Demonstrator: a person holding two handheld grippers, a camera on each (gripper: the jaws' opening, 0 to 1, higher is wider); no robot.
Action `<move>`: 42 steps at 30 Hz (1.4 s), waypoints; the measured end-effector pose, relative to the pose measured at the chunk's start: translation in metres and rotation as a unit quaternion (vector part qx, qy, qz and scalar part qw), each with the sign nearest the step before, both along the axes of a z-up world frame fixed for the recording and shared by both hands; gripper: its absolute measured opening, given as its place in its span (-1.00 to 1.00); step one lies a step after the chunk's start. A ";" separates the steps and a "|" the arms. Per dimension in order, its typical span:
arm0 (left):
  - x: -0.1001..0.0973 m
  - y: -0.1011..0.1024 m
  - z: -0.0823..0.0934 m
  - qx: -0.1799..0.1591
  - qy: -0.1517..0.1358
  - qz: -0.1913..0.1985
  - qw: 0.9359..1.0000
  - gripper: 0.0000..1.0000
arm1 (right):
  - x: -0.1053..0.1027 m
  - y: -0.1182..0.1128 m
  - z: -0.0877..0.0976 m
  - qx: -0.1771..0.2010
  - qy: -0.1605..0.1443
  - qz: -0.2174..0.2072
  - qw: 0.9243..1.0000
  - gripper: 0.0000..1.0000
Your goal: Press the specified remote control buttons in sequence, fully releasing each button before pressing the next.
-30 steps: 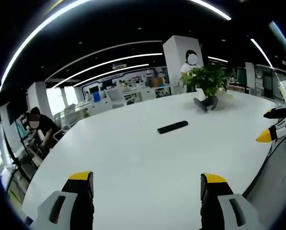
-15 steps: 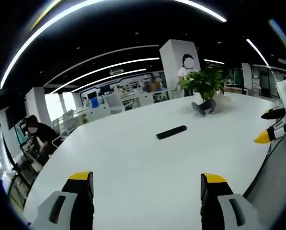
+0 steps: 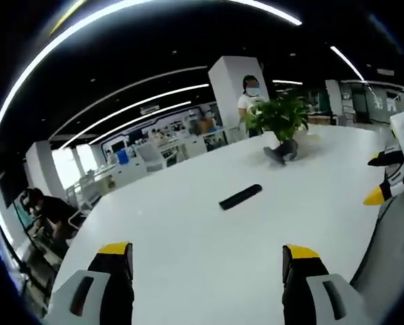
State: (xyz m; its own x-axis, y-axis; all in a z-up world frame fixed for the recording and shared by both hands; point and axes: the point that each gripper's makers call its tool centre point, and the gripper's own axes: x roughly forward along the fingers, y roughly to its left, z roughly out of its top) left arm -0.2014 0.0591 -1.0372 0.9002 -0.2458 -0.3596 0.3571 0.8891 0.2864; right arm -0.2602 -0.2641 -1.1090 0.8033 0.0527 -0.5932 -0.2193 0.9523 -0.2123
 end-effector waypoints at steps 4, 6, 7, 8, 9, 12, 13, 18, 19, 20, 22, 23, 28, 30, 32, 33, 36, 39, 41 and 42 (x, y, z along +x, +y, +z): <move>0.020 -0.003 0.009 0.015 -0.009 -0.015 1.000 0.87 | 0.000 0.000 0.000 0.001 0.000 0.001 1.000 0.67; 0.031 -0.006 0.014 0.025 -0.013 -0.023 0.999 0.85 | 0.000 0.000 0.000 0.001 0.000 0.001 1.000 0.66; 0.035 -0.007 0.016 0.029 -0.015 -0.026 0.999 0.82 | 0.000 0.000 0.000 0.001 0.000 0.001 1.000 0.66; 0.040 -0.008 0.017 0.032 -0.015 -0.030 0.999 0.77 | 0.000 0.001 0.000 0.000 0.000 0.001 1.000 0.66; 0.044 -0.010 0.018 0.033 -0.015 -0.036 0.999 0.73 | 0.000 0.000 0.000 0.001 0.000 0.001 1.000 0.66; 0.061 -0.015 0.027 0.040 -0.028 -0.055 0.997 0.74 | 0.000 0.000 -0.001 0.001 0.001 0.000 1.000 0.65; 0.065 -0.016 0.027 0.044 -0.026 -0.059 0.997 0.74 | 0.000 0.000 -0.001 0.001 0.002 0.001 1.000 0.65; 0.091 -0.022 0.030 0.049 -0.016 -0.081 0.995 0.66 | 0.000 0.002 -0.002 0.003 0.004 0.004 1.000 0.61; 0.096 -0.023 0.032 0.050 -0.015 -0.088 0.995 0.67 | 0.000 0.002 -0.001 0.003 0.004 0.004 1.000 0.61; 0.101 -0.026 0.033 0.057 -0.017 -0.100 0.993 0.68 | -0.001 0.002 -0.001 0.004 0.005 0.004 1.000 0.61; 0.109 -0.028 0.032 0.072 -0.012 -0.110 0.991 0.69 | -0.001 0.002 -0.002 0.004 0.007 0.005 1.000 0.59; 0.113 -0.030 0.032 0.078 -0.010 -0.116 0.990 0.69 | -0.001 0.002 -0.002 0.004 0.008 0.005 1.000 0.58; 0.135 -0.044 0.036 0.086 -0.002 -0.151 0.985 0.69 | -0.001 0.002 -0.003 0.003 0.010 0.005 1.000 0.58; 0.142 -0.051 0.037 0.088 0.001 -0.164 0.982 0.69 | -0.001 0.002 -0.004 0.004 0.012 0.006 1.000 0.58; 0.151 -0.055 0.036 0.104 0.004 -0.175 0.979 0.68 | -0.001 0.002 -0.005 0.003 0.014 0.006 1.000 0.58; 0.157 -0.057 0.034 0.109 0.006 -0.180 0.978 0.68 | -0.001 0.002 -0.005 0.002 0.015 0.005 1.000 0.58; 0.168 -0.064 0.031 0.120 0.015 -0.200 0.972 0.67 | -0.001 0.001 -0.005 0.003 0.016 0.004 1.000 0.57; 0.177 -0.072 0.026 0.130 0.022 -0.217 0.967 0.66 | -0.001 0.002 -0.006 0.001 0.019 0.007 1.000 0.56; 0.181 -0.078 0.024 0.133 0.023 -0.227 0.964 0.65 | -0.002 0.002 -0.007 0.000 0.020 0.008 1.000 0.56; 0.184 -0.081 0.023 0.140 0.020 -0.234 0.962 0.65 | -0.001 0.002 -0.007 0.000 0.019 0.008 1.000 0.56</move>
